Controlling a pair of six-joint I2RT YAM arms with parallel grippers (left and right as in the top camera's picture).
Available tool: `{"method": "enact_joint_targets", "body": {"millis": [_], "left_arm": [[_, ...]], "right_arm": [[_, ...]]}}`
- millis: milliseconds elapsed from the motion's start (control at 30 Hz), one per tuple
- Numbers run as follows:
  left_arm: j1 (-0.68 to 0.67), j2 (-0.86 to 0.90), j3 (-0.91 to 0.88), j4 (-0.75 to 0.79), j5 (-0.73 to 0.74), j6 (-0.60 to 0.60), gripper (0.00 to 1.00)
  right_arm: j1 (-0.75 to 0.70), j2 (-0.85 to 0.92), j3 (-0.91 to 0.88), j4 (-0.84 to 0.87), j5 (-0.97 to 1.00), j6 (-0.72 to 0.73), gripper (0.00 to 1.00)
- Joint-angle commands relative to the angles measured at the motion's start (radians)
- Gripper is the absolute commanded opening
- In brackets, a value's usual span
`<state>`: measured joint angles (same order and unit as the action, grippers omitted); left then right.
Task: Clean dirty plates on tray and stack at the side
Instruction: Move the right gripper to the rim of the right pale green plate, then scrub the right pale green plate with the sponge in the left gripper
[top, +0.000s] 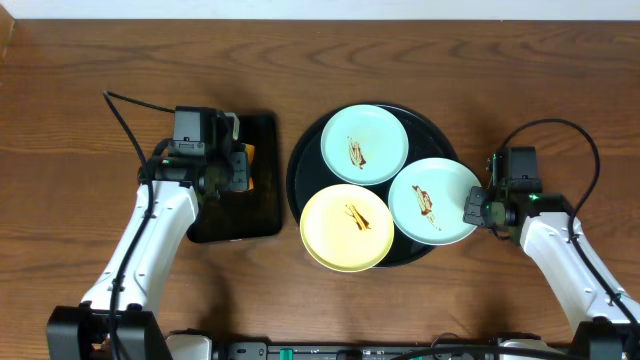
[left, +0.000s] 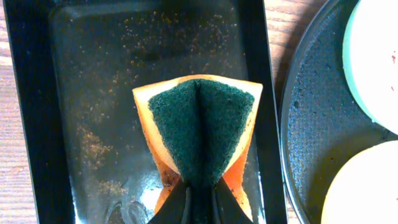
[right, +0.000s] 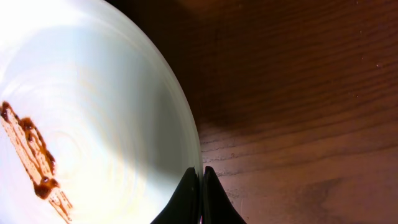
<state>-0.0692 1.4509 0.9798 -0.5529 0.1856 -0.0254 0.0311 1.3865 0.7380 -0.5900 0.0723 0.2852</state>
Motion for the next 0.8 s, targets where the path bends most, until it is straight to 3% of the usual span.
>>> {"method": "enact_joint_targets", "body": {"millis": [0, 600, 767], "left_arm": [[0.000, -0.015, 0.006, -0.006, 0.013, 0.005, 0.07], [-0.001, -0.065, 0.007, 0.018, 0.020, 0.006, 0.07], [-0.035, -0.114, 0.007, 0.098, 0.267, -0.023, 0.07]], "right_arm": [[-0.008, 0.001, -0.006, 0.000, -0.002, 0.003, 0.01], [-0.008, 0.001, -0.006, 0.000, -0.002, 0.006, 0.01], [-0.008, 0.001, -0.006, 0.000, -0.002, 0.006, 0.01]]}}
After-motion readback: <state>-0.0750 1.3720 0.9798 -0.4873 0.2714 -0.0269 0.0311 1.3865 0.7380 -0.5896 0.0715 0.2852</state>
